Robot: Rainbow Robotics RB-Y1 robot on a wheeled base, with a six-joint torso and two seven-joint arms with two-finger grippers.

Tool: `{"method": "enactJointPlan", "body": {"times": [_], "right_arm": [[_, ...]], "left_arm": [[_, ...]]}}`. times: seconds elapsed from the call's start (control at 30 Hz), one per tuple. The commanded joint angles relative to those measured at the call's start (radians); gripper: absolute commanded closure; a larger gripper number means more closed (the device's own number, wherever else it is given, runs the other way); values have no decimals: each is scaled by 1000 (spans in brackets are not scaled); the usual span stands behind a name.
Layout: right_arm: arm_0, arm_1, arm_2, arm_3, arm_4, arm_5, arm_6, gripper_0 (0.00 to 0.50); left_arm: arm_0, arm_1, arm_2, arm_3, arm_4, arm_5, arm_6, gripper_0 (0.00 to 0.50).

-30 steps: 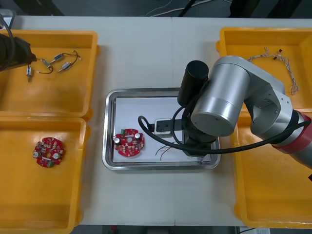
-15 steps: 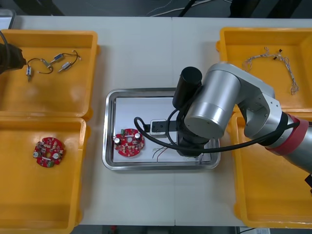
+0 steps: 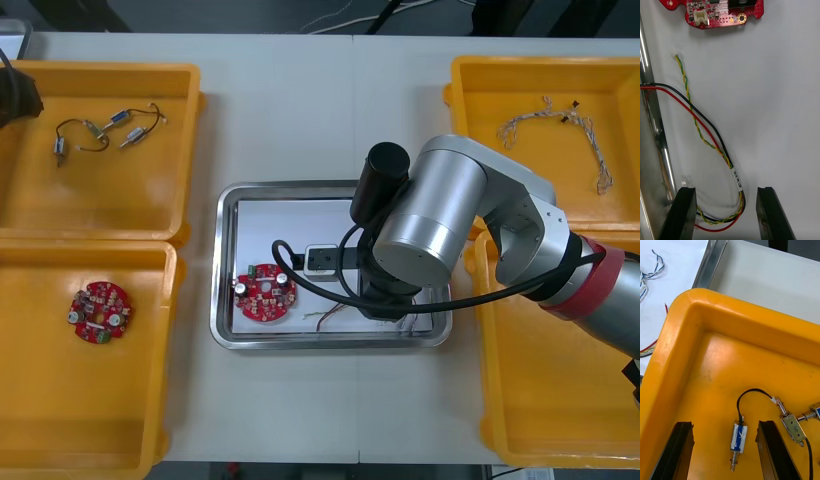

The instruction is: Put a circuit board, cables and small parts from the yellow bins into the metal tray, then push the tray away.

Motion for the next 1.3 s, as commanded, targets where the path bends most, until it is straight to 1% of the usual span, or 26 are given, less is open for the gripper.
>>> {"method": "enactJointPlan", "body": {"times": [0.03, 0.2, 0.37, 0.47, 0.6, 0.67, 0.77, 0.97, 1.13, 1.3], "right_arm": [[-37, 20, -18, -32, 1, 1, 5, 0], [-37, 18, -72, -57, -17, 41, -9, 0], [-35, 20, -142, -81, -55, 77, -26, 0], [-37, 20, -202, -94, -88, 117, -38, 0], [-37, 18, -299, -126, -104, 200, -60, 0], [-35, 18, -345, -138, -118, 251, -107, 0], [-35, 17, -403, -157, -131, 295, -173, 0], [-35, 5, -497, -183, -147, 295, -294, 0], [-34, -35, -554, -184, -193, 295, -423, 0], [-14, -78, -595, -186, -212, 295, -534, 0]], "left_arm": [[-69, -34, -30, 22, -22, -26, -85, 0], [-72, -54, -44, 44, -30, -26, -90, 0], [-71, -75, -52, 85, -39, -49, -105, 0], [-71, -80, -55, 111, -42, -72, -117, 0], [-72, -80, -61, 125, -45, -78, -128, 0], [-72, -80, -66, 130, -41, -83, -128, 0], [-72, -83, -67, 147, -36, -98, -131, 0], [-72, -84, -78, 160, -33, -107, -131, 0], [-72, -89, -81, 171, -32, -107, -131, 0], [-72, -89, -84, 180, -28, -107, -133, 0]]}}
